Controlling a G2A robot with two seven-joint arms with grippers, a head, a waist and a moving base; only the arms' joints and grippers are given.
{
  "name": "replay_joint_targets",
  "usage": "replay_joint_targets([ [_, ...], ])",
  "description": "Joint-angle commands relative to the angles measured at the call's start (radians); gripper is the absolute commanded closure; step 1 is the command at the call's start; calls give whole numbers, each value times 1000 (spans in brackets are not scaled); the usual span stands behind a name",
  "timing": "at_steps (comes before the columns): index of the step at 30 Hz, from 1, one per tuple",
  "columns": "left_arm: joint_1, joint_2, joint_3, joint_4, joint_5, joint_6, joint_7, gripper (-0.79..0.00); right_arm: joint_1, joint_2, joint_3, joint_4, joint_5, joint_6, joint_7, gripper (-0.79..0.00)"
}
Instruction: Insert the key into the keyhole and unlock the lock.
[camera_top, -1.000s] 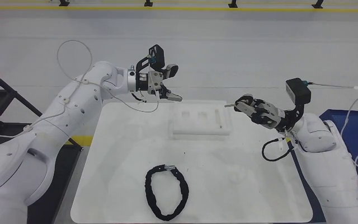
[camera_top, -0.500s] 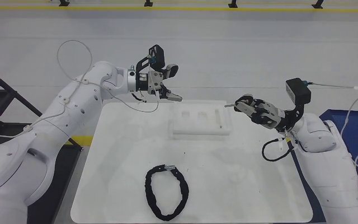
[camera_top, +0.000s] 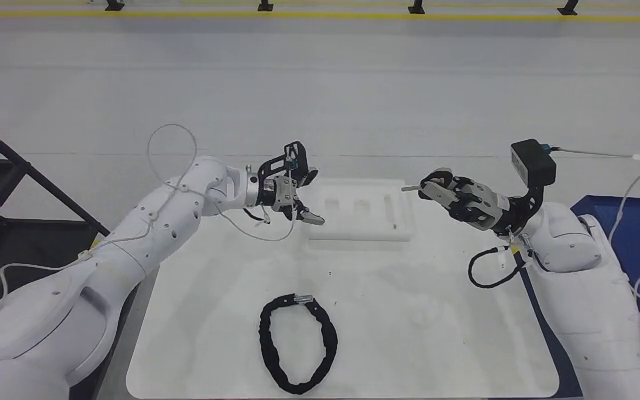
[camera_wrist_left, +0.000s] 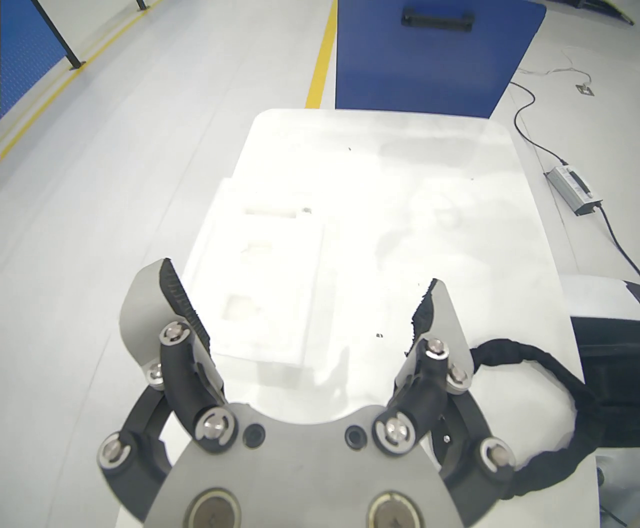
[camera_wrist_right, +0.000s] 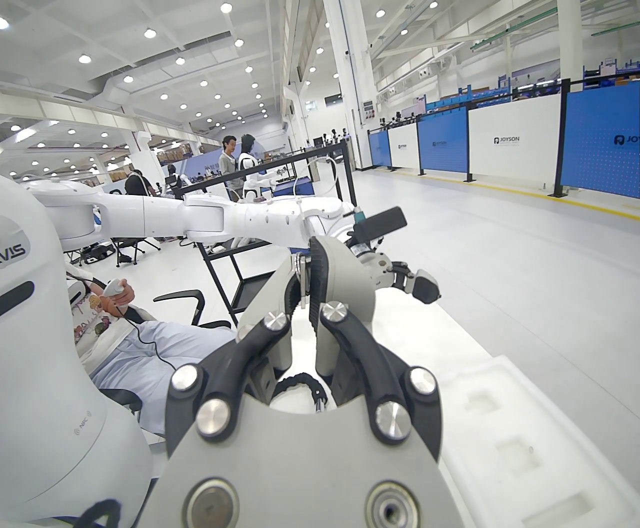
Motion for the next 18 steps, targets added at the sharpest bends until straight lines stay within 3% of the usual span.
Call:
replay_joint_targets([
  [1,20,-6,-3,25,2,-49,33,-785,0,0,0,0,0,0,0,0],
  [12,81,-42,30,102,251,-60,202,-785,0,0,0,0,0,0,0,0],
  [18,78,-58,114,127,392,-60,312,-785,0,0,0,0,0,0,0,0],
])
